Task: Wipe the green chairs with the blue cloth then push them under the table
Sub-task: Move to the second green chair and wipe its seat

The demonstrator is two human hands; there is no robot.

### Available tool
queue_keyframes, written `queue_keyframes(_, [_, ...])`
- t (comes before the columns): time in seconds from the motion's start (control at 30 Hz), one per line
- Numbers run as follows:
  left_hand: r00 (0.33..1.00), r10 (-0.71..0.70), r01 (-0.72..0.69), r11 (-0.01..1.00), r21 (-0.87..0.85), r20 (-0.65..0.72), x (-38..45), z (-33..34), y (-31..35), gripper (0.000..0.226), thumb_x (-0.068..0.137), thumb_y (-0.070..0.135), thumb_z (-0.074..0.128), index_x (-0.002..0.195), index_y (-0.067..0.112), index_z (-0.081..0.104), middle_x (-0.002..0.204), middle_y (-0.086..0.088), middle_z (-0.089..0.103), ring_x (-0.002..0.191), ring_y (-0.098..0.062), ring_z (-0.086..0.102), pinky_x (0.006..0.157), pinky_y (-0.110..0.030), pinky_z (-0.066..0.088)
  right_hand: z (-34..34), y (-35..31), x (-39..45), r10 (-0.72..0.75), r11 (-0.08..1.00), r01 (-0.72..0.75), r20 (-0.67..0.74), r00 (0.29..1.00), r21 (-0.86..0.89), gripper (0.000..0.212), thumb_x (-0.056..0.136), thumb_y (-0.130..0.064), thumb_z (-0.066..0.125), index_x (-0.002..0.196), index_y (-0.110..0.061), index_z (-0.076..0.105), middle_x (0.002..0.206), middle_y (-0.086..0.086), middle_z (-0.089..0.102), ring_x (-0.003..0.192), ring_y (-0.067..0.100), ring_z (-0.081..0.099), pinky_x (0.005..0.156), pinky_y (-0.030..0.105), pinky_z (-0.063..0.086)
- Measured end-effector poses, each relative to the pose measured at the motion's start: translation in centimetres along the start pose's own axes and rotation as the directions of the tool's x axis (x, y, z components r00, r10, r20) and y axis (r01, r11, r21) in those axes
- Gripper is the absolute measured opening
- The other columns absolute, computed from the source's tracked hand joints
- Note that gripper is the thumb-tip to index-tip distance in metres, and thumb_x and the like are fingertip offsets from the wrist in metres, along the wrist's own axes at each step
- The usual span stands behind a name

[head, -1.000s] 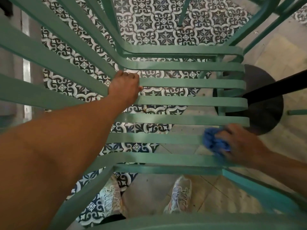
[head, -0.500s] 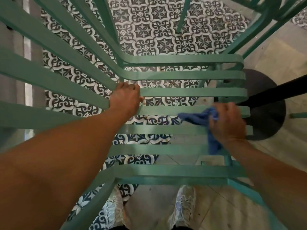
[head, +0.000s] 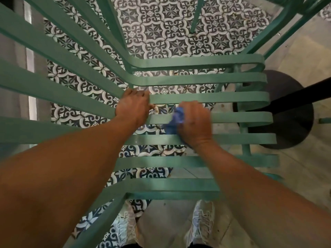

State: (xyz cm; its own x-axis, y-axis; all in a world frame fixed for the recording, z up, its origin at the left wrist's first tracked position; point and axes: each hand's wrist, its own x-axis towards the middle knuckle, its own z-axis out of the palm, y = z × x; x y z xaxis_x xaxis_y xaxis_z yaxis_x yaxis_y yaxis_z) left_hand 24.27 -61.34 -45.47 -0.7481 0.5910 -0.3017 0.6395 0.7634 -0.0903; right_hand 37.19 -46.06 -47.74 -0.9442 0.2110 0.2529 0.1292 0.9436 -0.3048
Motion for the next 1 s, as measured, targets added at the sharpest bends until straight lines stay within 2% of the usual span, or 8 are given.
queue_keyframes(0.07, [1.000, 0.000, 0.000, 1.000, -0.003, 0.004, 0.0, 0.1, -0.1, 0.043, 0.101, 0.044, 0.040, 0.124, 0.010, 0.050, 0.123, -0.012, 0.061, 0.116, -0.028, 0.054, 0.108, -0.038, 0.029, -2.3, 5.4, -0.6, 0.227, 0.969, -0.236, -0.120, 0.967, -0.073, 0.014, 0.087, -0.022, 0.051, 0.087, -0.009, 0.056, 0.081, 0.013, 0.055, 0.071, 0.027, 0.048, 0.064, 0.041, 0.042])
queue_keyframes(0.23, [0.999, -0.029, 0.029, 0.999, 0.027, 0.019, -0.2, 0.1, 0.0, 0.047, 0.101, 0.045, 0.039, 0.128, 0.008, 0.050, 0.123, -0.012, 0.061, 0.117, -0.029, 0.052, 0.109, -0.039, 0.029, -3.7, 8.4, 1.3, 0.699, 0.687, -0.726, -0.303, 0.648, 0.031, 0.021, 0.080, -0.014, 0.057, 0.098, -0.004, 0.058, 0.103, 0.022, 0.058, 0.093, 0.038, 0.054, 0.076, 0.032, 0.038])
queue_keyframes(0.3, [1.000, -0.023, 0.023, 0.999, 0.035, 0.008, -0.2, 0.0, 0.1, 0.048, 0.100, 0.045, 0.040, 0.130, 0.008, 0.050, 0.124, -0.012, 0.061, 0.117, -0.029, 0.053, 0.110, -0.039, 0.030, -1.3, 3.0, 5.1, 0.638, 0.768, -0.628, -0.218, 0.738, 0.123, 0.006, 0.083, -0.008, 0.052, 0.086, -0.011, 0.055, 0.093, 0.007, 0.056, 0.083, 0.019, 0.049, 0.070, 0.012, 0.034])
queue_keyframes(0.4, [0.998, -0.038, 0.035, 0.998, 0.044, 0.054, -0.3, -0.2, 0.4, 0.044, 0.096, 0.042, 0.053, 0.124, 0.008, 0.055, 0.119, -0.012, 0.062, 0.114, -0.028, 0.054, 0.107, -0.038, 0.032, 3.0, -5.6, 9.1, 0.251, 0.958, -0.264, 0.118, 0.961, 0.112, 0.005, 0.089, -0.015, 0.051, 0.084, -0.015, 0.052, 0.091, 0.003, 0.056, 0.082, 0.017, 0.051, 0.067, 0.021, 0.038])
queue_keyframes(0.57, [0.999, -0.033, 0.034, 0.999, -0.039, 0.013, -0.9, -1.0, 0.4, 0.040, 0.100, 0.035, 0.047, 0.129, 0.008, 0.052, 0.124, -0.015, 0.061, 0.115, -0.033, 0.053, 0.101, -0.039, 0.036, 2.1, -1.6, 6.6, 0.123, 0.992, -0.124, 0.064, 0.990, 0.016, 0.017, 0.083, -0.015, 0.062, 0.100, -0.015, 0.060, 0.091, 0.012, 0.057, 0.078, 0.026, 0.051, 0.062, 0.031, 0.034])
queue_keyframes(0.7, [0.993, -0.063, 0.072, 0.993, -0.094, 0.096, -1.1, -2.2, 1.0, 0.050, 0.102, 0.039, 0.042, 0.145, 0.013, 0.039, 0.142, -0.013, 0.049, 0.129, -0.031, 0.043, 0.106, -0.040, 0.032, -3.3, 4.9, 2.4, 0.328, 0.943, -0.328, -0.002, 0.945, -0.050, 0.033, 0.074, -0.004, 0.069, 0.105, -0.014, 0.063, 0.096, 0.019, 0.057, 0.082, 0.034, 0.053, 0.061, 0.031, 0.033])
queue_keyframes(0.83, [0.969, -0.145, 0.147, 0.989, 0.008, 0.201, -1.0, -2.7, 2.3, 0.058, 0.097, 0.040, 0.045, 0.145, 0.008, 0.034, 0.145, -0.018, 0.042, 0.133, -0.035, 0.037, 0.114, -0.046, 0.023, -7.6, 4.9, -2.5, 0.251, 0.968, -0.236, 0.247, 0.936, -0.088, 0.026, 0.084, -0.014, 0.063, 0.110, -0.012, 0.061, 0.103, 0.019, 0.053, 0.087, 0.034, 0.052, 0.063, 0.031, 0.033])
queue_keyframes(1.0, [0.962, -0.050, 0.059, 0.998, -0.025, 0.270, -3.8, -5.7, 6.8, 0.061, 0.095, 0.039, 0.044, 0.149, 0.017, 0.027, 0.157, -0.013, 0.024, 0.145, -0.032, 0.019, 0.118, -0.051, 0.011, -11.6, -0.4, -6.4, 0.376, 0.905, -0.399, 0.713, 0.592, -0.146, 0.036, 0.092, -0.018, 0.055, 0.128, -0.014, 0.050, 0.130, 0.015, 0.048, 0.120, 0.033, 0.047, 0.092, 0.040, 0.045])
